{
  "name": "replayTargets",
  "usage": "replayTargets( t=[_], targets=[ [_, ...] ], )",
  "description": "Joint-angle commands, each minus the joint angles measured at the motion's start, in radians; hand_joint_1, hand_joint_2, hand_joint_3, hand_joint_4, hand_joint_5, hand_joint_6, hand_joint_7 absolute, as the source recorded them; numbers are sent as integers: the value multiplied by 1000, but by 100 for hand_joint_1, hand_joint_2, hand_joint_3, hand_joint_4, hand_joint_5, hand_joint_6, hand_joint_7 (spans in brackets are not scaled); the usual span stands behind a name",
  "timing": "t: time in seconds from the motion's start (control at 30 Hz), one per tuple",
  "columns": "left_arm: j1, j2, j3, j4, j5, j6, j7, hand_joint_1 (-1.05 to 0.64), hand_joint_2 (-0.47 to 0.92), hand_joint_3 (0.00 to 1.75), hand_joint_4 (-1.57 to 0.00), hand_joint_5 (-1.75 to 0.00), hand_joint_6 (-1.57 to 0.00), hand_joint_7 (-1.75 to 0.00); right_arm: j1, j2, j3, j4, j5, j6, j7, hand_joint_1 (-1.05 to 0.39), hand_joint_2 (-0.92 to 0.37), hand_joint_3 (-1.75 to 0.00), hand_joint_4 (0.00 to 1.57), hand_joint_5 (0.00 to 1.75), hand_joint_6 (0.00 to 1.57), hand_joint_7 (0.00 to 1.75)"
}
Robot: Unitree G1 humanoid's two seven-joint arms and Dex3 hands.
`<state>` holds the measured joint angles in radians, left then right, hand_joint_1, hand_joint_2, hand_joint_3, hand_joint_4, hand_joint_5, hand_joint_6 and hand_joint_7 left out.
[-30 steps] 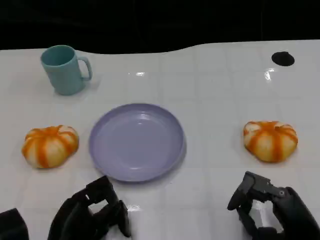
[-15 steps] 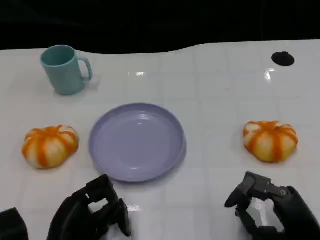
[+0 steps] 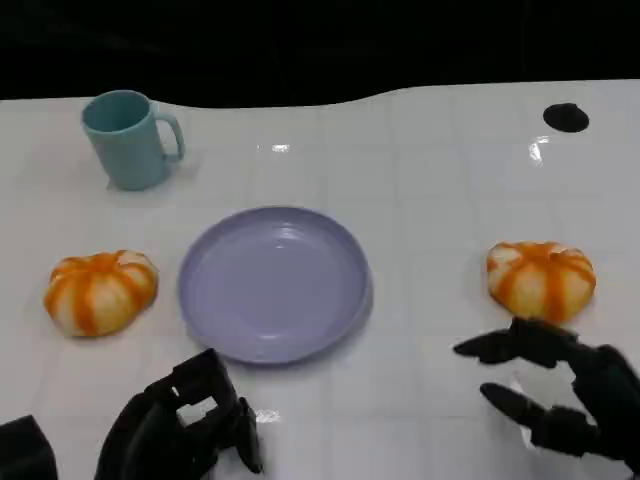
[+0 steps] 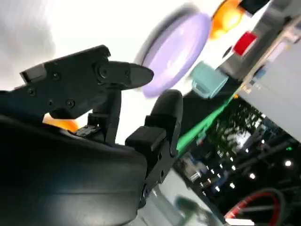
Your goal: Grasp the bread from the table and place it into the plate.
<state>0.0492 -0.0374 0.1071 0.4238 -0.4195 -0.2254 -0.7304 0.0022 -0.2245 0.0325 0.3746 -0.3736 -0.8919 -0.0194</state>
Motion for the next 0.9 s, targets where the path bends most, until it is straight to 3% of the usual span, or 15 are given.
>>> replayTargets(
  t=[0.03,0.17,0.4,0.63,0.9],
  targets=[
    [-3,15,0,4,8,-13,-4,-65,92,21,-81,-175,-71,-158,-1,-49,-45,-69,-127,26,-108,-37,-92,-14,31,69,46,39],
    [-1,12,1,-1,6,-10,0,-64,92,22,-81,-175,-70,-159,-8,-77,-70,-115,-239,69,-212,-36,-92,-13,35,54,54,21],
    [-4,9,2,5,8,-15,4,-64,92,22,-80,-175,-69,-158,-16,-141,-64,-198,-407,198,-325,-35,-92,-7,30,42,53,8],
    [-6,4,2,3,5,-10,3,-64,92,23,-79,-175,-69,-158,-53,-193,-19,-328,-584,495,-237,-49,-91,-2,13,34,38,0],
    [2,3,1,-11,7,-1,12,-65,92,21,-80,-175,-69,-159,-109,-221,69,-329,-645,655,-187,-57,-86,0,9,39,33,0]
  ],
)
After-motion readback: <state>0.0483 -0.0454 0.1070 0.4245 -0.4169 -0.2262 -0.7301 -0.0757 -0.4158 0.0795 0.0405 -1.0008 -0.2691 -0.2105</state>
